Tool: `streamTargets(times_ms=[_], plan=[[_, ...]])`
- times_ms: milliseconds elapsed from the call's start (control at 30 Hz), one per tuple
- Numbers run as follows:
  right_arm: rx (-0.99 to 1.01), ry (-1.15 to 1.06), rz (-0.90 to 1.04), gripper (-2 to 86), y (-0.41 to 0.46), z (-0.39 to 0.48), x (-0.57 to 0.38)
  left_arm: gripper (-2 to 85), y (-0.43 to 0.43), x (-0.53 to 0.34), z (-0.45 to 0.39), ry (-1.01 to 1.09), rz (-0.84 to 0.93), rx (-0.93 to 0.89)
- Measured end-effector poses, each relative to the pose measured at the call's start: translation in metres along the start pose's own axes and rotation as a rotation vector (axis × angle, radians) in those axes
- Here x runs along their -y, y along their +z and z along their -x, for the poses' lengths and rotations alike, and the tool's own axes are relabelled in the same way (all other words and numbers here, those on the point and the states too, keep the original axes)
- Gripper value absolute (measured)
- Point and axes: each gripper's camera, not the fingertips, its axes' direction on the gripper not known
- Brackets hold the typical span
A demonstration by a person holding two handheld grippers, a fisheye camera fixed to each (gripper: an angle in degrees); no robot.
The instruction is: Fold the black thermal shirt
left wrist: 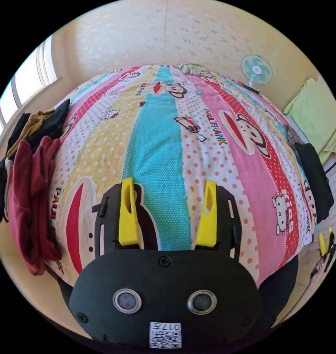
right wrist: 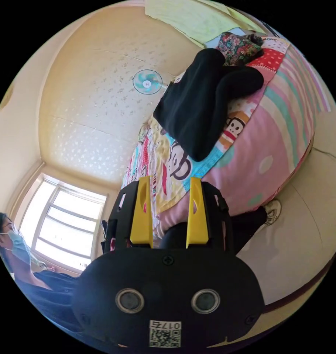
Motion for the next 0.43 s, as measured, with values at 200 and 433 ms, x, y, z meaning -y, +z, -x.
streamTargets(times_ms=[200, 433], plan=[[0.012, -0.047, 0.062, 13.7, 0.024, 0.024, -0.005, 24.6, -0.001, 0.001, 0.003, -0.009, 0.005, -0.021], [0.086, -0.059, 0.082, 13.1, 0.041, 0.041, -0.012, 24.7, -0.004, 0.002, 0.004, -0.003, 0.005, -0.016]])
